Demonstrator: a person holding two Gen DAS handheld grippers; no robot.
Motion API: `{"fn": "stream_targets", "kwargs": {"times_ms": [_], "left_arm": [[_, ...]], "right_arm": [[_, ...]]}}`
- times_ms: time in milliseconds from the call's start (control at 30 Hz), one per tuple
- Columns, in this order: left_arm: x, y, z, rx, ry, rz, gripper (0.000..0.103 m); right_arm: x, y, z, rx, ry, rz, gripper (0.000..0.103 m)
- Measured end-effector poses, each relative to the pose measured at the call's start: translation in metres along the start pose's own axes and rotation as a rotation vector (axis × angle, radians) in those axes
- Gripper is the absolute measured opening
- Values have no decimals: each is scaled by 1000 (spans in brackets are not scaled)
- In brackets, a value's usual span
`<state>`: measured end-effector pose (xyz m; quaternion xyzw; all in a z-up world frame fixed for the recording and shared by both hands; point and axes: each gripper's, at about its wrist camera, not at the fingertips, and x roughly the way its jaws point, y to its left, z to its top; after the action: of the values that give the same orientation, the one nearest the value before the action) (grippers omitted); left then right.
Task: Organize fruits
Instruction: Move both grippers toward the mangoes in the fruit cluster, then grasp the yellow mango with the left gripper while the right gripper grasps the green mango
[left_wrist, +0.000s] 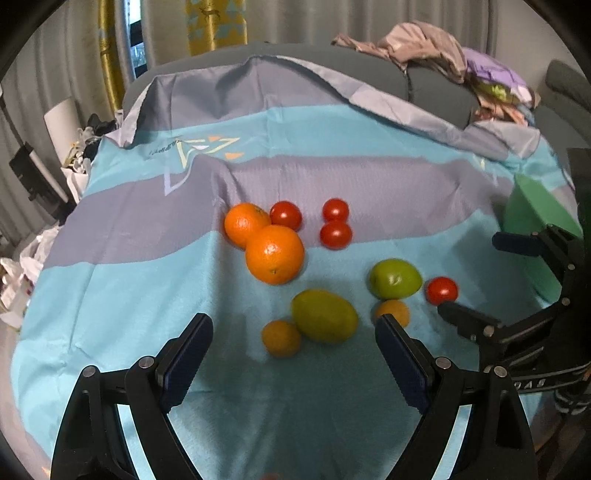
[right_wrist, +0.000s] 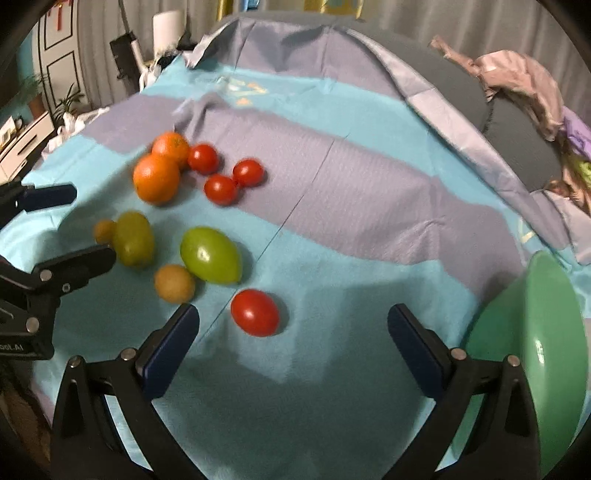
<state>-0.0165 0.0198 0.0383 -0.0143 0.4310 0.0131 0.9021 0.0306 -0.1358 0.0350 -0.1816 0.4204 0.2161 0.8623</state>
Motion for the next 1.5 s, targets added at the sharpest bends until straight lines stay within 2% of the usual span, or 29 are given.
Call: {"fn": "stream_targets", "kwargs": {"times_ms": [133, 367, 567, 833, 1100, 1500], "left_arm": [[-5, 2, 1, -18, -21, -10, 90], [-10, 7, 1, -64, -32, -32, 90], [-13, 8, 0, -87, -33, -41, 89], [-16, 10, 1, -100, -40, 0, 89], [-18, 12, 1, -95, -45, 8, 89], [-21, 10, -1, -95, -51, -14, 89]], "right_arm": [[-11, -6, 0, 67, -29, 83, 102], [-22, -1, 5, 87, -61, 120, 102], [-27, 3, 7, 71, -82, 108, 102], [-26, -2, 6, 104, -79, 103, 102], [-26, -7, 6, 126, -80, 123, 101], [-26, -9, 6, 150, -74, 143, 98]]}}
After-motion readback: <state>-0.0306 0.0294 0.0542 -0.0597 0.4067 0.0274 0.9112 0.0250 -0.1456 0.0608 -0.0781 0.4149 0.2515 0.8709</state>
